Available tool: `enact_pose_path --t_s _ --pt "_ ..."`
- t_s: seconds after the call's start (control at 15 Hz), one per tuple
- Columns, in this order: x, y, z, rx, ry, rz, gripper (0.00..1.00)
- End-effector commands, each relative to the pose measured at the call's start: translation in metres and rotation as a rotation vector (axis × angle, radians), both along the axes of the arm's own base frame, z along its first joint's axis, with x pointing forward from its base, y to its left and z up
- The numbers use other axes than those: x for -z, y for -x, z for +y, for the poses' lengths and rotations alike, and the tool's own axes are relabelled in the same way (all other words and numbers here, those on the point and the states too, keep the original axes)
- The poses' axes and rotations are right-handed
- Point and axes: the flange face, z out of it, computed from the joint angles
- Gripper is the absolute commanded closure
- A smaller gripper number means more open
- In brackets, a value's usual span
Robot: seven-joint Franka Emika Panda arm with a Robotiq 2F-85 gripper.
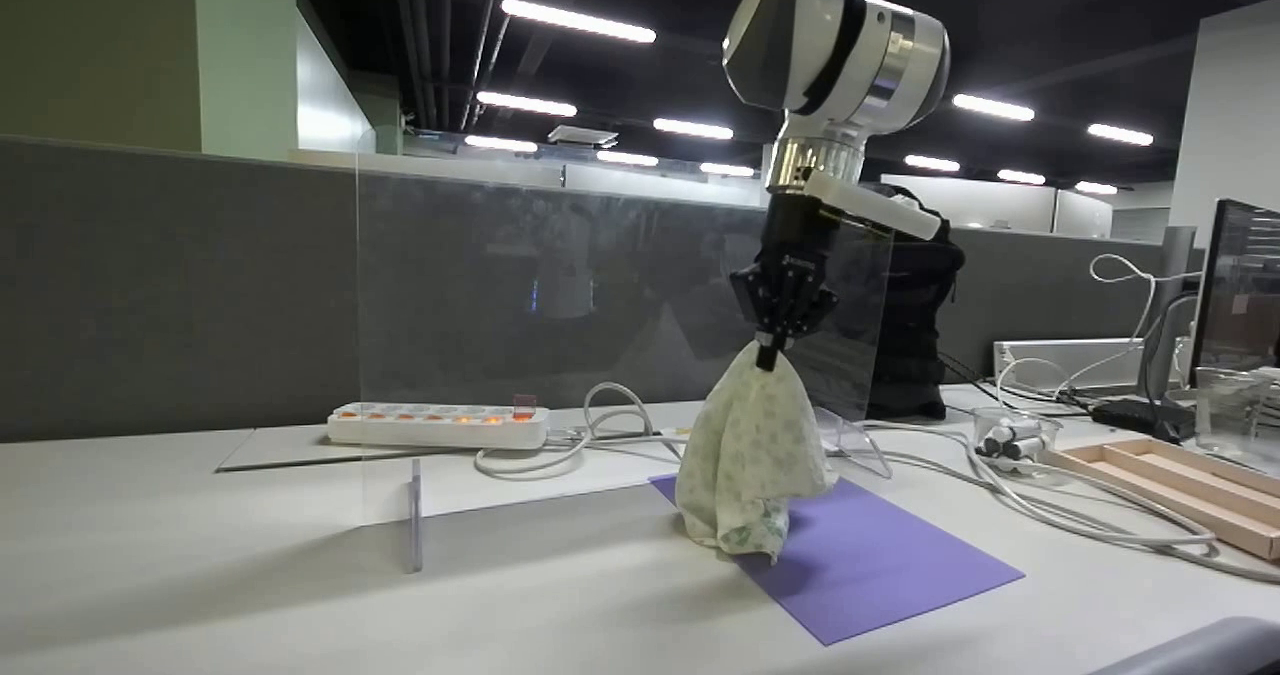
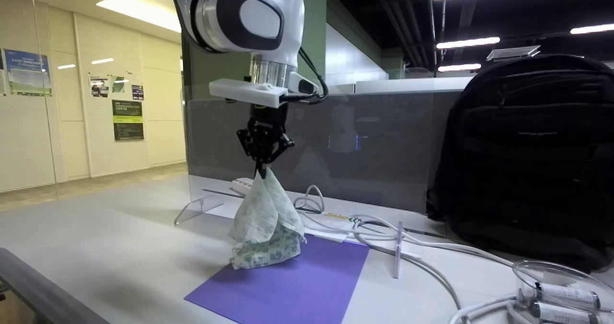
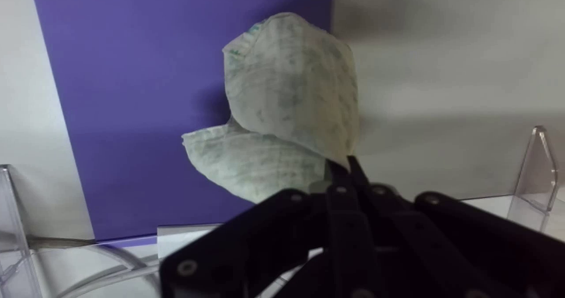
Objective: Hang the towel on top of the transparent thing
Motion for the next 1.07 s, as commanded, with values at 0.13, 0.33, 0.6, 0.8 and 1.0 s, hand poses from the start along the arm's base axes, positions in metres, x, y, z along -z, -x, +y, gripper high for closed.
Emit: enact_pose_path --t_s 0.13,0.33,0.6,0.8,1.0 --pt "-0.037 -0.005 0.053 -0.066 0.055 -0.102 1.0" --pt "-0.078 -0.023 0.088 -0.108 0.074 -0.252 1.0" --pt "-0.157 -0.062 0.125 -0.088 0.094 -0.511 1.0" --pt "-0.203 -0.091 0.126 0.002 0.115 -0.654 1.0" --pt "-0.229 -0.119 0.109 0.1 0.139 -0.723 1.0"
